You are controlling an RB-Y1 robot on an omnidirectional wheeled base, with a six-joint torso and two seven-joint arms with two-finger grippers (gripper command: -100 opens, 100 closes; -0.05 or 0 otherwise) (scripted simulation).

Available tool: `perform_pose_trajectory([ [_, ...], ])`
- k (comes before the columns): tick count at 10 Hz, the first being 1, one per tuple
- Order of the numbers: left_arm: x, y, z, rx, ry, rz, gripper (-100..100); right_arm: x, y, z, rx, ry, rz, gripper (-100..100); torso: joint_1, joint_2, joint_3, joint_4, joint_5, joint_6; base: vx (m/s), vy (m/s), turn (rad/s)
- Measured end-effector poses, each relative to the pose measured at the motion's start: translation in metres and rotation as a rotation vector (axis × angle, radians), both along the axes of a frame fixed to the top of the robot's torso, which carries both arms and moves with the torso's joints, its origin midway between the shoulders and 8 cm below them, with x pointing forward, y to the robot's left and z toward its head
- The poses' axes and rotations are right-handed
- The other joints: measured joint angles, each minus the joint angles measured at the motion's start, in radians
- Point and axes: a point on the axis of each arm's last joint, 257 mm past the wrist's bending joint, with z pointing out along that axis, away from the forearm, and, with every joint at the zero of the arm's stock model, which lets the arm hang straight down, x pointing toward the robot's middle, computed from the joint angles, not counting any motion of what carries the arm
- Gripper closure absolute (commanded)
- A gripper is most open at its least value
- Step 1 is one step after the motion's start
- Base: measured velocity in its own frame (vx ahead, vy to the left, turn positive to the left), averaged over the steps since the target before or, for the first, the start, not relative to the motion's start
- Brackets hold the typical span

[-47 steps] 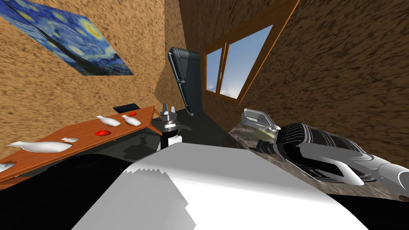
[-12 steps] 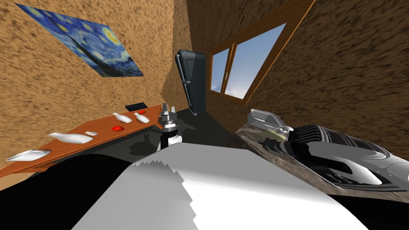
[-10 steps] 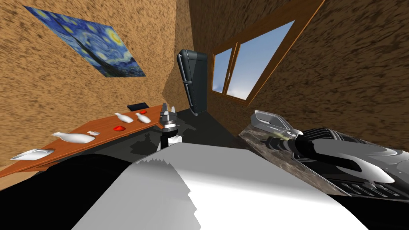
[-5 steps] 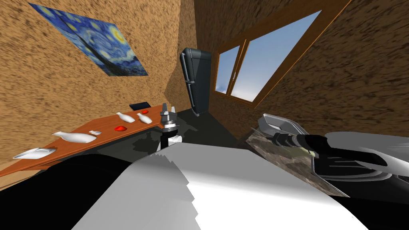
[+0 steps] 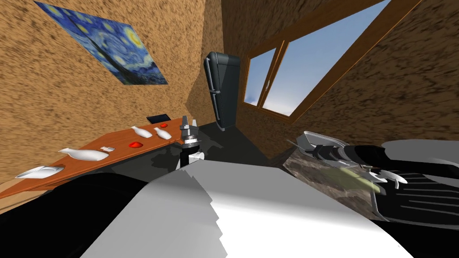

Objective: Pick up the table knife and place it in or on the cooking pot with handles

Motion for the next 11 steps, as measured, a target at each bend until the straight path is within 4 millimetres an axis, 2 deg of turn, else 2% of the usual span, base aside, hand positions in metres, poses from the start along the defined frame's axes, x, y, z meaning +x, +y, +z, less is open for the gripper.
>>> perform_pose_trajectory([
  [4,0.000,0.000,0.000,0.000,0.000,0.000,0,0.009,-0.018,0.028,-0.025,-0.001,-0.022,100,-0.002,-0.002,-0.001,-0.001,-0.001,0.000,0.094,0.027,0.029],
  [7,0.000,0.000,0.000,0.000,0.000,0.000,0,0.010,-0.033,0.050,-0.051,0.001,-0.033,100,-0.005,-0.004,-0.003,-0.001,-0.001,0.000,0.115,-0.019,-0.010],
  [11,0.000,0.000,0.000,0.000,0.000,0.000,0,0.000,-0.056,0.077,-0.085,0.030,-0.040,100,-0.016,-0.005,-0.003,-0.002,-0.004,0.002,0.139,-0.135,-0.119],
])
